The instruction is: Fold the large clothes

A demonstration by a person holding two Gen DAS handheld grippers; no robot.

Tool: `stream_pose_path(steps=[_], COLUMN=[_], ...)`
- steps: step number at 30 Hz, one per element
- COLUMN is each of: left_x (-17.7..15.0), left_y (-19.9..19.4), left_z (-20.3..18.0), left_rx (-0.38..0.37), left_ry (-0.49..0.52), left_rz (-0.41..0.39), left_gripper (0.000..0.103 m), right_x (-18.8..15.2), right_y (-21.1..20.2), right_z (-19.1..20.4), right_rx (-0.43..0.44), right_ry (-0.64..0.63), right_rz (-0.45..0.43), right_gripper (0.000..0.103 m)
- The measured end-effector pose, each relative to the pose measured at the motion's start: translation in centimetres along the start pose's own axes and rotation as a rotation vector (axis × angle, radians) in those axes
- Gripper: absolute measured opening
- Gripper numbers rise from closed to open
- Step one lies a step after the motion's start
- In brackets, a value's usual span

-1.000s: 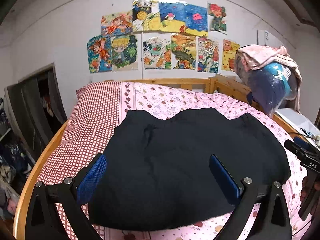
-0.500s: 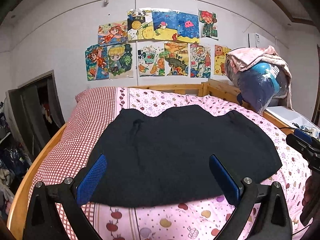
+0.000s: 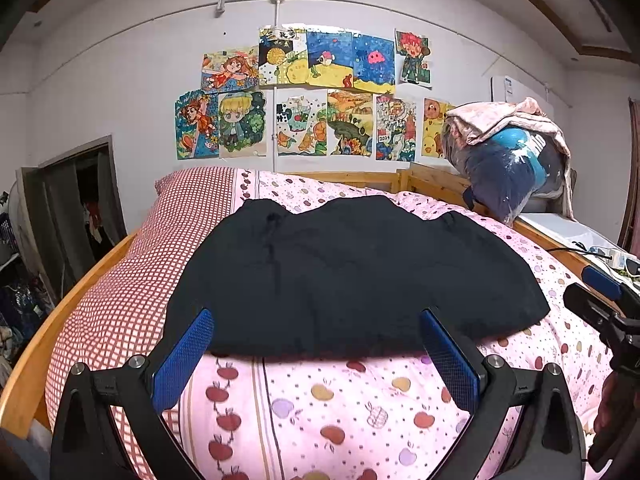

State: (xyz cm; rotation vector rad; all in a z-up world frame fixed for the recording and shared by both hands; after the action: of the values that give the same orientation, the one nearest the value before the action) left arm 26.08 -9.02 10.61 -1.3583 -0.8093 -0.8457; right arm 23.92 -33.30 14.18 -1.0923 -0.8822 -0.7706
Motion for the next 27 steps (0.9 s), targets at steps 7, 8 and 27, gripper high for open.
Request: stream_pose_path(steps=[7, 8, 27], left_x=[-1.5, -1.8, -4.5], left_y=[-1.4, -1.5, -2.3], left_z=[0.1, 0.0, -0.3], left_rx=[-0.016, -0.019, -0.045], left_ry=[0.001, 0.010, 0.031], left_rz=[-0.025, -0.027, -0.051], left_gripper=[0.103, 0.103, 0.103], right_x=[-1.6, -1.9, -4.7], right_y=[-0.9, -1.0, -2.6], right_z=[1.3, 1.3, 1.4], right_rx=[-0.002, -0.007, -0.067], right_ry=[-0.008, -0.005, -0.011], right_rz=[0.000, 0.001, -0.016], right_gripper=[0.099, 0.099, 0.099])
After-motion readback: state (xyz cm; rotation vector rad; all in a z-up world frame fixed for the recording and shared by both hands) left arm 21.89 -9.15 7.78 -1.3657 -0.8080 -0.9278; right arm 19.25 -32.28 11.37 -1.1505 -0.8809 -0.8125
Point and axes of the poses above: each gripper's, at about its wrist camera, not at the fingertips, and y roughly the way its jaws point, z to its left, x to its top, the point moved 10 cm from there along y, roughly the way its jaws point, and after that the axes turned 8 degrees about x, right-handed, at the moved point
